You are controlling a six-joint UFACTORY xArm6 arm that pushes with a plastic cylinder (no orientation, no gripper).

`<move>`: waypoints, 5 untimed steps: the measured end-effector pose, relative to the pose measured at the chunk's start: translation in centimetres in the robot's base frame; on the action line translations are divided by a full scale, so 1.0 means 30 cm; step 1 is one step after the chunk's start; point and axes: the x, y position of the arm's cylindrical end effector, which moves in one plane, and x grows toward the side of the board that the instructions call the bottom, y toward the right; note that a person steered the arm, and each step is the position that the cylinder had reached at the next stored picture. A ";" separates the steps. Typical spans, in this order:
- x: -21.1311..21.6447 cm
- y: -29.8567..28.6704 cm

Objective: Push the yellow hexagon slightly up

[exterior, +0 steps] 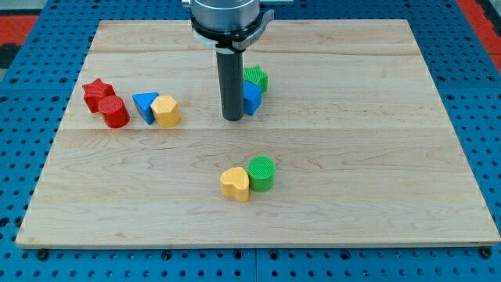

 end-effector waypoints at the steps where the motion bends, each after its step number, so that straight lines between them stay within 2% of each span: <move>1: 0.002 -0.008; 2: 0.085 -0.074; 4: 0.108 -0.425; 5: 0.078 -0.380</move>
